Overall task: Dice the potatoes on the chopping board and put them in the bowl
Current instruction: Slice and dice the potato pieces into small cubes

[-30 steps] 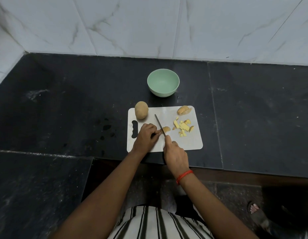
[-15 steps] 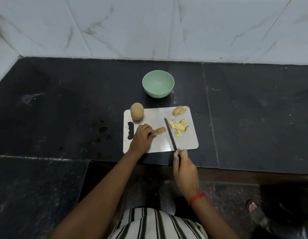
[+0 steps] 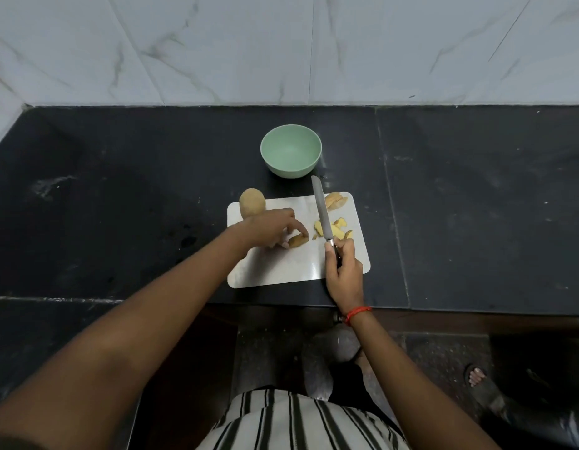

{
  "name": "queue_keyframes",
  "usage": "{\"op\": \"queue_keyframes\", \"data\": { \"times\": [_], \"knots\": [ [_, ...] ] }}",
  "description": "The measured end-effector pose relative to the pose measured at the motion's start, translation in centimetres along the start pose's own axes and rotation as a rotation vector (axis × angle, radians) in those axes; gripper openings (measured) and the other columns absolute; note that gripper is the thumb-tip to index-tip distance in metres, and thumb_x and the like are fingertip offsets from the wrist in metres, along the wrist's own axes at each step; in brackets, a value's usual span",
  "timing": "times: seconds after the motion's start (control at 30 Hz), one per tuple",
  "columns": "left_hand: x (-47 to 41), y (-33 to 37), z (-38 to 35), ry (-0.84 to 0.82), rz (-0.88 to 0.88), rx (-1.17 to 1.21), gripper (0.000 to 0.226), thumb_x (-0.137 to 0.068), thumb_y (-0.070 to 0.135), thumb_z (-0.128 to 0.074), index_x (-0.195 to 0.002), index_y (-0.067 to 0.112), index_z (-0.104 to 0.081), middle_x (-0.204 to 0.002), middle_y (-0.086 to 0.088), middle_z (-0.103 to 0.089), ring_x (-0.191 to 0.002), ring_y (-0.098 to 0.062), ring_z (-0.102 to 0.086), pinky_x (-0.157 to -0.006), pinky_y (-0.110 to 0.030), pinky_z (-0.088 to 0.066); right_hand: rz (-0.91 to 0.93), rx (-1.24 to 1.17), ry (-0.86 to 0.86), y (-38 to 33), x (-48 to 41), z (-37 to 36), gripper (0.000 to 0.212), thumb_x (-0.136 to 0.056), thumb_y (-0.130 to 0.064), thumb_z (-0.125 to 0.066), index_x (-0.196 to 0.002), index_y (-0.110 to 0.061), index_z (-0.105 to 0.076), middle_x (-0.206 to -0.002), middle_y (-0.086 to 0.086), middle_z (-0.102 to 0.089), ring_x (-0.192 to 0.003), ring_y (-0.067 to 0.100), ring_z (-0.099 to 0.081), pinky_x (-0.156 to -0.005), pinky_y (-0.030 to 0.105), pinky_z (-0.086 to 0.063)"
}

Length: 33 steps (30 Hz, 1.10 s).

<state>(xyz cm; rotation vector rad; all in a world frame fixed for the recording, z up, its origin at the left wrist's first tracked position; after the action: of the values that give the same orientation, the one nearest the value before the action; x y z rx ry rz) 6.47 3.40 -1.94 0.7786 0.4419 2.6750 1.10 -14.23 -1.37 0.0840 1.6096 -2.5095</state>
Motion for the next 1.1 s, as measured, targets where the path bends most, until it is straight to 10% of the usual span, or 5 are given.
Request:
{"op": "queue_keyframes", "data": {
  "times": [0.63, 1.1],
  "knots": [
    [1.3, -1.1, -2.4, 0.573, 0.089, 0.311, 0.043, -0.084, 0.026, -0.081, -0.126, 0.030, -0.070, -0.120, 0.001, -0.049, -0.109, -0.019, -0.046, -0.098, -0.030, -0.038, 0.023, 0.033, 0.000, 0.3, -0.2, -0.3, 0.013, -0.104, -0.028, -0.050, -0.097, -0.035, -0.041, -0.066, -0.011, -0.056, -0.058, 0.007, -0.055, -0.050, 0.030, -0.042],
    [2.1, 0.4, -3.7, 0.508, -0.063, 0.206, 0.057, -0.093, 0.021, -0.072, -0.147, 0.013, -0.054, -0.135, -0.008, -0.052, -0.121, -0.022, -0.046, -0.104, -0.027, -0.038, 0.013, 0.040, 0.005, 0.5, -0.1, -0.4, 0.009, -0.104, -0.028, -0.051, -0.099, -0.029, -0.044, -0.071, -0.005, -0.062, -0.062, 0.010, -0.059, -0.054, 0.039, -0.048]
  ]
}}
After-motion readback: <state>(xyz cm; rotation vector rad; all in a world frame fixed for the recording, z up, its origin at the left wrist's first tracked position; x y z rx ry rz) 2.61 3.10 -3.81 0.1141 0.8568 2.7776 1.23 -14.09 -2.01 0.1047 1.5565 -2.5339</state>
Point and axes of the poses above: each hand's wrist, its own x-axis away from the middle knuckle, its own z-axis out of the back of the hand, y = z × x, the point moved 9 cm from there along -x, towards the middle knuckle
